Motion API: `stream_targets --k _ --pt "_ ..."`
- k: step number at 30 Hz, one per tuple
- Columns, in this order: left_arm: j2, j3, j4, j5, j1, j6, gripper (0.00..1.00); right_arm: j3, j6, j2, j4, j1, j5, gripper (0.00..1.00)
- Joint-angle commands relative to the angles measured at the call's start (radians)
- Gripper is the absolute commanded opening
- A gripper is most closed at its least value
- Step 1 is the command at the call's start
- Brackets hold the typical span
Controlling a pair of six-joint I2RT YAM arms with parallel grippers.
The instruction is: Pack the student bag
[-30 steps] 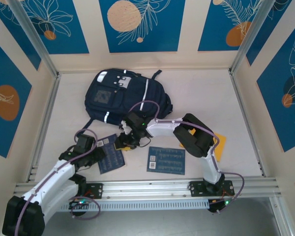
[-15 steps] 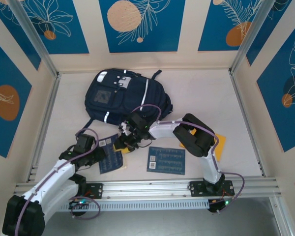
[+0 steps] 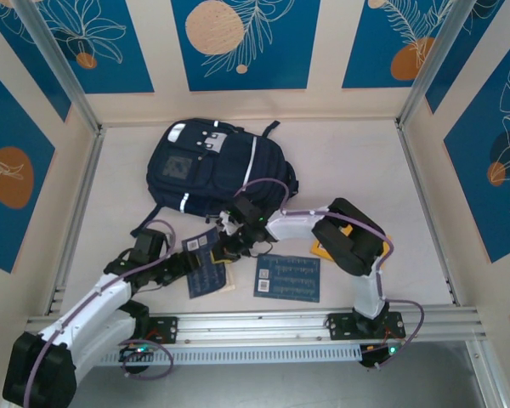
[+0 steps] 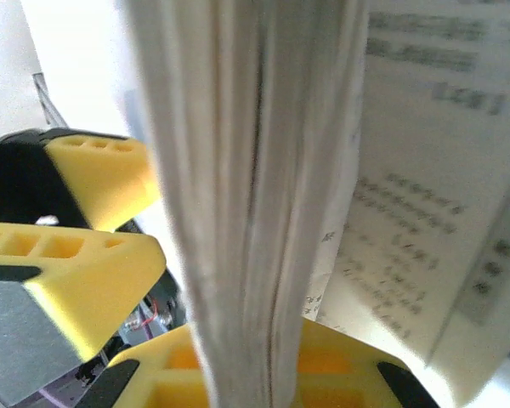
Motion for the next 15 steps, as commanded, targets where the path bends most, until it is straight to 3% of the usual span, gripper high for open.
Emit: stream_targets --k 1,5,10,15 --pt "-0.013 0.052 -0.005 0.119 -0.009 -0.006 0.8 -0.078 -0.033 -0.105 0.046 -0.028 -0.038 0.08" --pt "0.006 0.108 -0.001 0.187 -0.013 0.014 0.89 -0.216 0.0 -0.211 0.209 -0.088 -0.137 0.05" --pt "0.041 0.143 0.079 0.302 -0.016 0.012 0.92 -0.348 0.056 -0.321 0.373 -0.168 -0.245 0.04" --pt "0.068 0.179 0.145 0.386 -0.053 0.007 0.92 -0.403 0.051 -0.412 0.422 -0.203 -0.308 0.04"
